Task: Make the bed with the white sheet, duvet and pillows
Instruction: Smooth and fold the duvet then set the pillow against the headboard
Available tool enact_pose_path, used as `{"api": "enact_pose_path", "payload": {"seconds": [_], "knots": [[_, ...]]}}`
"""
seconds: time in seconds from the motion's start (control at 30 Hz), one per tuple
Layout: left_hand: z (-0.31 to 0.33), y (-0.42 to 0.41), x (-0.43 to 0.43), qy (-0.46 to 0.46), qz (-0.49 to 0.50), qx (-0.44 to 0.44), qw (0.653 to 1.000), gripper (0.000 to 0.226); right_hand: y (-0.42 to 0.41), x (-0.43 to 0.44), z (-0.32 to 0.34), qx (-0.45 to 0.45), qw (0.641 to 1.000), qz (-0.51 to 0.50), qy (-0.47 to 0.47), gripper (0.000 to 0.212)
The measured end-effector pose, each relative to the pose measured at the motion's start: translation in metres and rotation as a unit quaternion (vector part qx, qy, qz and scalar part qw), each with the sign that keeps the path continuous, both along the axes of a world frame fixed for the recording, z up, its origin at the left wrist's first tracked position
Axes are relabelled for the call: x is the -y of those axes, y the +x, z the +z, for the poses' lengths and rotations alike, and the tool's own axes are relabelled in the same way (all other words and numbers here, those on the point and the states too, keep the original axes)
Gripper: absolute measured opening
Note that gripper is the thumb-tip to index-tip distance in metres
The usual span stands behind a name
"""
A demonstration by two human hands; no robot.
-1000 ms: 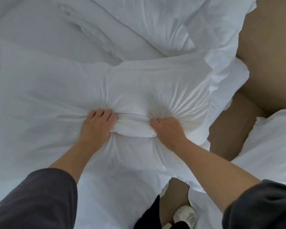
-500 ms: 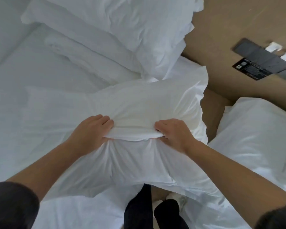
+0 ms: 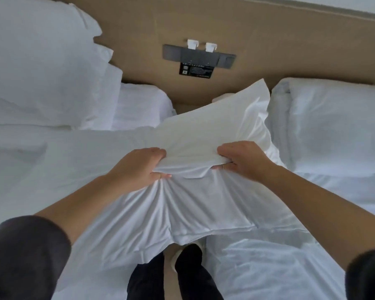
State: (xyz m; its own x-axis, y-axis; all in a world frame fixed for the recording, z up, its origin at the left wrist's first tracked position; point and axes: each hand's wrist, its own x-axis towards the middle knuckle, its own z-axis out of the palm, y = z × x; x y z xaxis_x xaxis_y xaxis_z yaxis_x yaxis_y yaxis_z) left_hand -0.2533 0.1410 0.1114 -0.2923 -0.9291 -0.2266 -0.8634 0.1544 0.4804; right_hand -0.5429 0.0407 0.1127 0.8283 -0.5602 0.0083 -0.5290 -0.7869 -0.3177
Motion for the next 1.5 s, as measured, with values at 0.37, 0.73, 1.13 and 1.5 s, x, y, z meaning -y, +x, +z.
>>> {"api": "enact_pose_path", "payload": {"seconds": [0.37,0.73,1.13,1.5], "knots": [[0.039,-0.221,0.144,-0.013,-0.130,-0.065,0.989,0.041,-0.225,0.041,0.065,-0.057,0.970,-0.230,-0.057,0.043],[0.094,-0.415,0.336,-0.021,-0.209,-0.130,0.969,0.038,-0.371,0.159,0.121,-0.141,0.812,-0.543,-0.158,0.024],[0.019,-0.658,0.505,-0.074,-0.247,-0.098,0.961,0.046,-0.489,0.275,0.011,0.000,0.616,-0.778,0.122,0.066],[-0.181,-0.585,0.540,-0.037,-0.312,0.177,0.933,0.087,-0.441,0.262,-0.197,0.130,0.542,-0.803,0.212,0.076]]}}
